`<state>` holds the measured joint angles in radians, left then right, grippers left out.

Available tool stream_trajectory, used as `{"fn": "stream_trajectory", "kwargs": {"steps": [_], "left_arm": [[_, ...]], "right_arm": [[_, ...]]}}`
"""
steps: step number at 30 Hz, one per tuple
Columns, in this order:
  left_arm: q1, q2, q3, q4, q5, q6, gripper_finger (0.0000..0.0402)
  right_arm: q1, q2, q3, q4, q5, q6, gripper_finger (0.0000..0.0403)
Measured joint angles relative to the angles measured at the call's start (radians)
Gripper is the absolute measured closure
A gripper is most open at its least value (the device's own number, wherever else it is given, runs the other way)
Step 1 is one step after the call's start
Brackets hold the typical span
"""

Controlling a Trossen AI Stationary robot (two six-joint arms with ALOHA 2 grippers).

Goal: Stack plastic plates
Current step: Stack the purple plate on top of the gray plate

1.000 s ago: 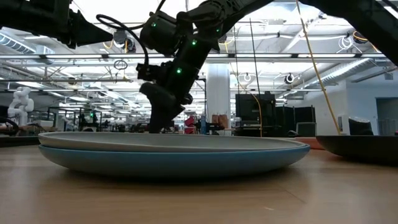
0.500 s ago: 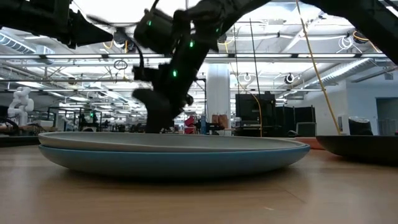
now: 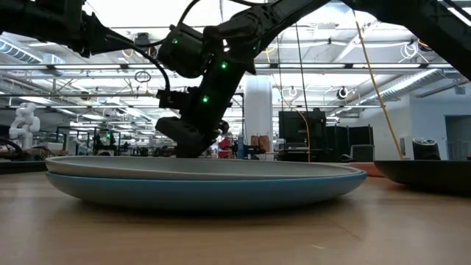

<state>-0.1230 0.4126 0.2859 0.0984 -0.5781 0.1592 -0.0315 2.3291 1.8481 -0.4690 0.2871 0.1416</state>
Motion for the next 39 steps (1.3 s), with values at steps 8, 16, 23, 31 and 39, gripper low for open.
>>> {"fn": "stream_trajectory", "kwargs": {"steps": [8,16,23,31,39], "left_arm": [[0.000,0.000,0.000,0.000,0.000,0.001,0.0353],[0.000,0.000,0.000,0.001,0.000,0.007,0.0353],[0.000,0.000,0.000,-0.001,0.000,0.005,0.0353],[0.000,0.000,0.000,-0.001,0.000,0.002,0.0353],[0.000,0.000,0.000,-0.001,0.000,-0.005,0.0353]], "right_arm": [[0.025,-0.014,0.002,0.014,0.042,-0.030,0.0384],[0.097,-0.028,0.149,-0.125,0.083,-0.077,0.0394],[0.192,-0.028,0.299,-0.322,0.105,-0.070,0.0395],[0.317,-0.030,0.380,-0.510,0.003,-0.002,0.0394],[0.405,-0.030,0.378,-0.534,-0.184,0.101,0.0394]]}}
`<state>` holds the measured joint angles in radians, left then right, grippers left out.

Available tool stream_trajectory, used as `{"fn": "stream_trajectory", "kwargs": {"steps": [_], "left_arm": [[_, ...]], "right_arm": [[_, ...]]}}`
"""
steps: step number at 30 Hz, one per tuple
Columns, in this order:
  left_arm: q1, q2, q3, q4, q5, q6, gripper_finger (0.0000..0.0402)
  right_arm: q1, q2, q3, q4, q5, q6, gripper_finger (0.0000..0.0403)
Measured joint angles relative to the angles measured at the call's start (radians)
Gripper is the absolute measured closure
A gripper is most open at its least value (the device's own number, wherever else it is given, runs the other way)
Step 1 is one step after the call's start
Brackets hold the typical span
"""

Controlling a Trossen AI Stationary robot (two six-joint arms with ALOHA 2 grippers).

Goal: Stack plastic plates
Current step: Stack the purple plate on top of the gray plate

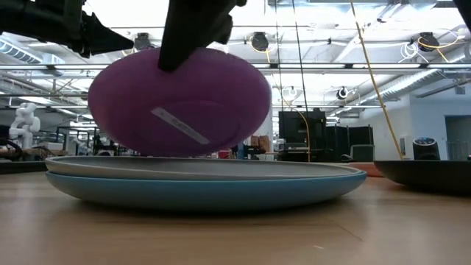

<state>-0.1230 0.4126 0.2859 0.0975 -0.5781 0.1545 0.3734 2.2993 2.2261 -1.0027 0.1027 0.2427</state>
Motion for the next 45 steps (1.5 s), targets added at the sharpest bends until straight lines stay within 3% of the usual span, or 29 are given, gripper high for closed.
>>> {"fn": "stream_trajectory", "kwargs": {"steps": [14,27,36,42,45], "left_arm": [[0.000,0.000,0.000,0.003,0.000,-0.026,0.0353],[0.000,0.000,0.000,0.004,0.000,-0.029,0.0353],[0.000,0.000,0.000,0.003,0.000,-0.029,0.0353],[0.000,0.000,0.000,0.004,0.000,-0.029,0.0353],[0.000,0.000,0.000,0.004,0.000,-0.029,0.0353]], "right_arm": [[0.043,0.008,-0.001,-0.008,0.000,0.167,0.0392],[0.044,0.008,-0.001,-0.008,0.005,0.243,0.0303],[0.044,0.008,-0.001,-0.093,0.009,0.316,0.0289],[0.042,0.011,-0.007,-0.105,0.207,0.348,0.0292],[0.032,0.013,-0.046,-0.096,0.214,0.348,0.0302]]}}
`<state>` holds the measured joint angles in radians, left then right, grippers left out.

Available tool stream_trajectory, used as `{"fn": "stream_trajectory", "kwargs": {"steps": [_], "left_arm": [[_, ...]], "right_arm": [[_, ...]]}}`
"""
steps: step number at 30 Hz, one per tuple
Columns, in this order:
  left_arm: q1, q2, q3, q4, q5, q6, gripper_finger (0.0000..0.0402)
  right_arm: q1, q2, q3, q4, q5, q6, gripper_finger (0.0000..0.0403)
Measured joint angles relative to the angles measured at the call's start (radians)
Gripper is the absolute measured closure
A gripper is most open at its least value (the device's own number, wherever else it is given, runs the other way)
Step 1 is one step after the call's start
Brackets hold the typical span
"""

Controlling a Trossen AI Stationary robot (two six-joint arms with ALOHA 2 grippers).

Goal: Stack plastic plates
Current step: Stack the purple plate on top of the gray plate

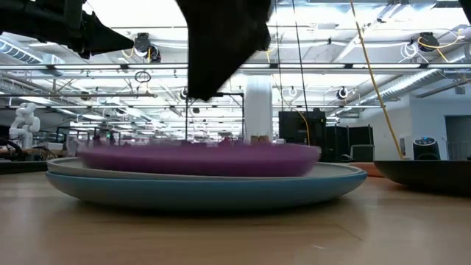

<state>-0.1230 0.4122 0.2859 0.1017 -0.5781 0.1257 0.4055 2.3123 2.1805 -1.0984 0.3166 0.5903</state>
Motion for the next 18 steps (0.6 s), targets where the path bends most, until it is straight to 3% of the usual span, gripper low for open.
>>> {"fn": "stream_trajectory", "kwargs": {"steps": [8,18], "left_arm": [[0.000,0.000,0.000,0.000,0.000,-0.004,0.0353],[0.000,0.000,0.000,0.000,0.000,-0.004,0.0353]], "right_arm": [[-0.033,0.003,-0.198,0.216,-0.112,-0.010,0.0341],[-0.082,0.002,-0.237,0.308,-0.173,-0.073,0.0400]]}}
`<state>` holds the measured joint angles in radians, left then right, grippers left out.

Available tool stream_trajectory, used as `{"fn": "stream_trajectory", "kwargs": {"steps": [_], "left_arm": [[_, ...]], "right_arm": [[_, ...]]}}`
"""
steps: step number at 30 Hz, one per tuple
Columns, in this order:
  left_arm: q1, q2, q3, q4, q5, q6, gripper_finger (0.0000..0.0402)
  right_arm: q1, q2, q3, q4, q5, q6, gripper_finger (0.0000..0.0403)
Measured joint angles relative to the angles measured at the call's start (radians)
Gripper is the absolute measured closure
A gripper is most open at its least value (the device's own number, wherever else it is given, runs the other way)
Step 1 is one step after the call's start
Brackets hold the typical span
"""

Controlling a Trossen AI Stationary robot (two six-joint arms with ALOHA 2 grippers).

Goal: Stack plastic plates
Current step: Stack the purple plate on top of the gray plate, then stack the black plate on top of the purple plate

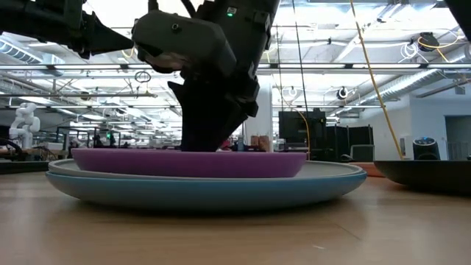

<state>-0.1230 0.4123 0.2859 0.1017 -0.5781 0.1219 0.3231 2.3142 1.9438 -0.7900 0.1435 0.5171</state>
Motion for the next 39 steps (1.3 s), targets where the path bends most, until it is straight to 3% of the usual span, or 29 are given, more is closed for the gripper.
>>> {"fn": "stream_trajectory", "kwargs": {"steps": [3,13,21,32,35,39], "left_arm": [[0.000,0.000,0.000,0.000,0.000,0.003,0.0353],[0.000,0.000,0.000,0.000,0.000,0.004,0.0353],[0.000,0.000,0.000,0.004,0.000,0.005,0.0353],[0.000,0.000,0.000,0.005,0.000,0.000,0.0353],[0.000,0.000,0.000,0.005,0.000,0.000,0.0353],[0.000,0.000,0.000,0.005,0.000,0.000,0.0353]], "right_arm": [[-0.012,0.000,0.000,-0.023,0.042,-0.009,0.0397],[-0.030,-0.031,-0.002,-0.144,0.038,0.004,0.0401],[-0.007,-0.111,-0.001,-0.297,0.038,0.178,0.0398],[0.066,-0.202,0.000,-0.682,0.028,0.554,0.0311],[0.096,-0.202,-0.012,-0.729,-0.047,0.565,0.0289],[0.162,-0.201,-0.071,-0.708,-0.123,0.441,0.0279]]}}
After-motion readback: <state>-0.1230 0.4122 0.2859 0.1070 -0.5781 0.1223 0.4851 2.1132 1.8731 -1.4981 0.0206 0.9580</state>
